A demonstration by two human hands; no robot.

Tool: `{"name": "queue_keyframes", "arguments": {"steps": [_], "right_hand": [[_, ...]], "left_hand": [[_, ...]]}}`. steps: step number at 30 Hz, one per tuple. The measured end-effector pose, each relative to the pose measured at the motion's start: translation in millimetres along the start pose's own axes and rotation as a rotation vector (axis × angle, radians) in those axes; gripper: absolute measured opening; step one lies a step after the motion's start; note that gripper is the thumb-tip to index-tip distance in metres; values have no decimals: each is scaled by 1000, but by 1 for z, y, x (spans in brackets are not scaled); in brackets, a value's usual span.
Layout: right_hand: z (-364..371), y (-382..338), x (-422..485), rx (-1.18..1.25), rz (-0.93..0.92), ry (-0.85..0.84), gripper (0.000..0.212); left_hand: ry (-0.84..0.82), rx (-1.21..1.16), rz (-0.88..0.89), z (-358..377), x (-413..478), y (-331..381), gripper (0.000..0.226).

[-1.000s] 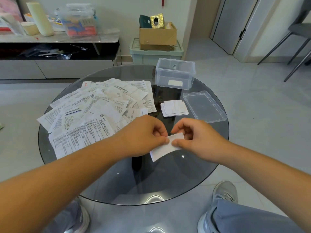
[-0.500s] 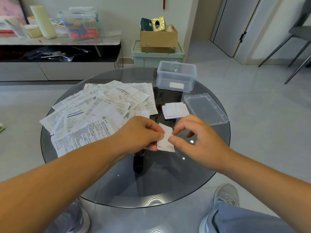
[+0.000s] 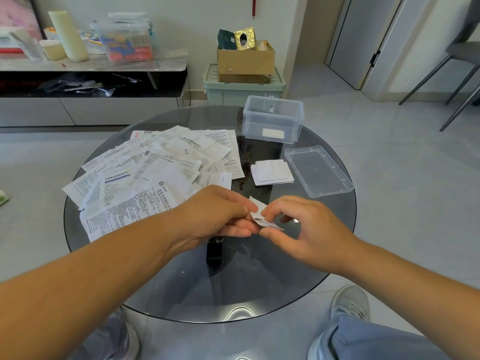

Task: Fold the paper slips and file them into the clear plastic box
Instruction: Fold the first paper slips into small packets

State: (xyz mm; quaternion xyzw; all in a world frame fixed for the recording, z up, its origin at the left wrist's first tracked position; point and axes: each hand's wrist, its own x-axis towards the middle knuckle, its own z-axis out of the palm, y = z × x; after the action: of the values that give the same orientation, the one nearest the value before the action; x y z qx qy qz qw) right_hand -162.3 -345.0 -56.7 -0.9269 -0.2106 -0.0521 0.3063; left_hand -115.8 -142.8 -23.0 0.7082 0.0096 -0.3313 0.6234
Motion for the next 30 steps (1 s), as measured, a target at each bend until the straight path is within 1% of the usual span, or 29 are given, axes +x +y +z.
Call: {"name": "queue_keyframes", "arguments": {"steps": [3,4,5,7,8,9,11,13,15,17,19,21,24,26,30], "right_hand": [[-1,-2,1,-14,0,-4,36],[-1,-3,1,-19,2,-6,37],[-2,-4,1,-26,6,-8,39],[-2,-5,1,-70,21,-20,39],[-2,-4,1,-99,27,-34,34],[-1,-3,1,-125,26,-48,28],[0,-2,1,-161,10,-68,19],[1,-1,2,-160,4,-86,16],[0,-1,4,-124,25,-118,10],[-2,0,7,-64,84,-142,1],[-3,0,13,-10,146,-141,3],[-1,2,19,24,193,-121,4],[4,5,29,99,261,-103,9],[5,6,36,110,289,-130,10],[5,3,44,15,302,-182,15]], "left_hand": [[-13,22,4,1,-2,4,22],[-7,72,18,1,-2,4,22],[14,194,56,0,-1,3,23],[81,629,217,-4,-1,-1,24],[110,835,325,-6,-1,-4,21],[121,974,423,-7,-3,-6,17],[72,1095,532,-9,-5,-11,24],[45,1113,534,-9,-6,-16,25],[115,1067,512,-8,-6,-20,20],[198,1039,503,-7,-3,-23,21],[271,1043,505,-5,1,-25,22],[326,1046,481,-3,4,-26,19],[386,1025,465,1,7,-28,18],[390,1009,467,1,9,-29,17],[355,979,470,2,13,-29,13]]}}
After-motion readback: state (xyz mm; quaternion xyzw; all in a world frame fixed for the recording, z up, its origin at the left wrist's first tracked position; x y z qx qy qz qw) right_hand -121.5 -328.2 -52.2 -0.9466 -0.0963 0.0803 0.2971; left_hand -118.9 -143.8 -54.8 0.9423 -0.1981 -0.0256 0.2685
